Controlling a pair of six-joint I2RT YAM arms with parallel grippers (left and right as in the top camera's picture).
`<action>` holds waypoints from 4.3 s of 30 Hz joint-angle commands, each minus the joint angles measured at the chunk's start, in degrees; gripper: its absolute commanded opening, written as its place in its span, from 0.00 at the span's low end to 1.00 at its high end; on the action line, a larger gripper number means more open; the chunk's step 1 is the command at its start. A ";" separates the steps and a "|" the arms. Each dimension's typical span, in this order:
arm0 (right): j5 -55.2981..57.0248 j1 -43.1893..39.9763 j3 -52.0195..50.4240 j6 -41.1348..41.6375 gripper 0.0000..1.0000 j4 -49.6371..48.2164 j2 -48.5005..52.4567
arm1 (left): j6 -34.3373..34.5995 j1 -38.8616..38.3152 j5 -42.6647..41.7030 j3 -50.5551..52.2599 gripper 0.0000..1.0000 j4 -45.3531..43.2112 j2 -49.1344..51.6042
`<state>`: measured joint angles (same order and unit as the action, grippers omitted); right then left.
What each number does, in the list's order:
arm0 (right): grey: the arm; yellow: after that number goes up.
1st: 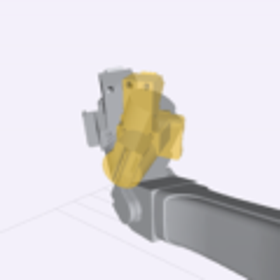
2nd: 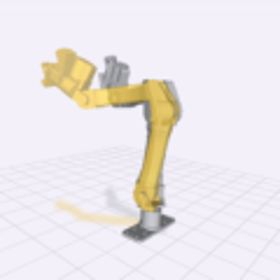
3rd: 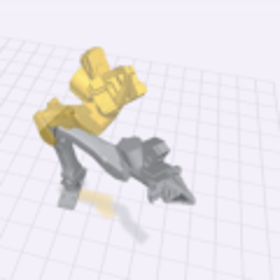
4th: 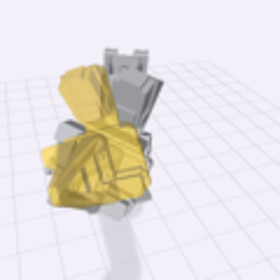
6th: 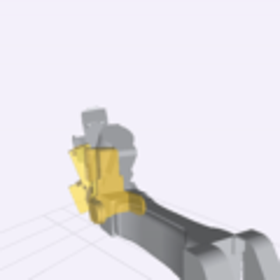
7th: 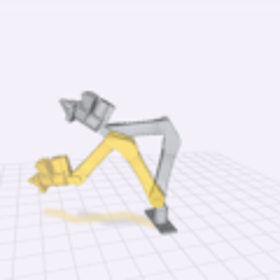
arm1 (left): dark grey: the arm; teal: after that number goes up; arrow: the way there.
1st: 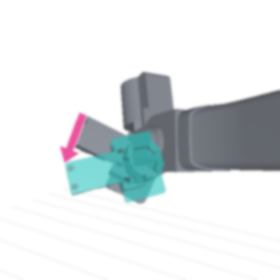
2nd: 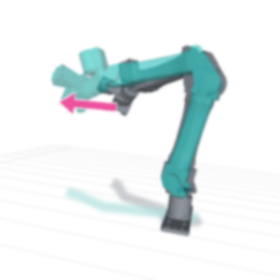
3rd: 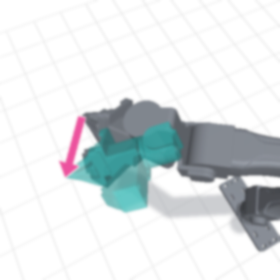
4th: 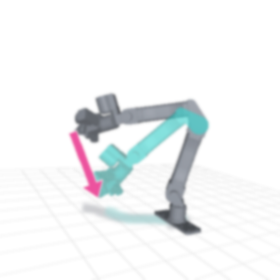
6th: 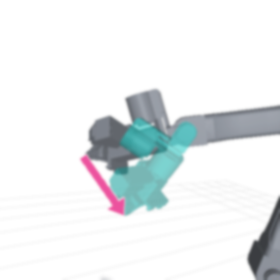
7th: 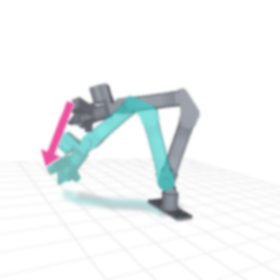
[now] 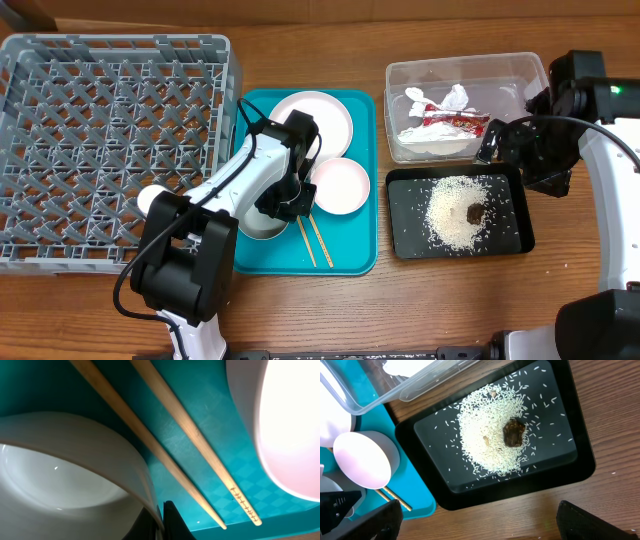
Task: Sort waste into correct bins and load items into the dishwasher
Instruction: 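Reach left gripper toward the white bowl on the teal tray, then carry the white bowl with left gripper into the rack and release, then reach left gripper to the small pink bowl and grasp its rim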
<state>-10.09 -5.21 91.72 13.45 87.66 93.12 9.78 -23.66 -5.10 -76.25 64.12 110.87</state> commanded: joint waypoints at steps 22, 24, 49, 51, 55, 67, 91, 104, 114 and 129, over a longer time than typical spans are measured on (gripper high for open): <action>-0.02 -0.07 1.70 -0.17 1.00 0.04 -1.46 | -16.87 21.16 -14.12 -25.81 0.04 3.54 -16.22; -0.02 -0.07 1.70 -0.17 1.00 0.09 -1.46 | -20.59 24.70 -19.76 -25.81 0.04 3.50 -15.61; -0.02 -0.07 1.66 -0.17 1.00 0.22 -1.46 | -37.07 47.01 -59.04 -25.81 0.04 4.59 7.85; -0.02 -0.07 1.66 -0.17 1.00 0.33 -1.46 | -37.05 47.58 -59.04 -25.81 0.04 4.66 9.38; -0.02 -0.07 1.66 -0.17 1.00 0.35 -1.46 | -37.05 49.27 -59.01 -25.81 0.04 5.07 11.37; -0.02 -0.07 1.66 -0.17 1.00 0.35 -1.46 | -37.03 52.63 -53.42 -25.77 0.04 7.19 11.89; -0.02 -0.07 1.66 -0.17 1.00 0.39 -1.46 | -26.86 52.28 -37.31 -25.92 1.00 12.50 -1.40; -0.02 -0.07 1.66 -0.17 1.00 0.35 -1.46 | -23.10 29.46 -27.65 -25.88 1.00 11.65 -10.14; -0.02 -0.07 1.66 -0.17 1.00 0.33 -1.46 | -21.33 5.20 -13.00 -25.86 1.00 5.68 -6.86; -0.02 -0.07 1.66 -0.20 1.00 0.28 -1.46 | -22.18 -11.17 -9.86 -25.86 0.91 4.28 9.27</action>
<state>-10.09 -5.21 91.81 13.45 88.07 93.12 -12.34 -33.04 -17.04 -101.65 67.96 116.81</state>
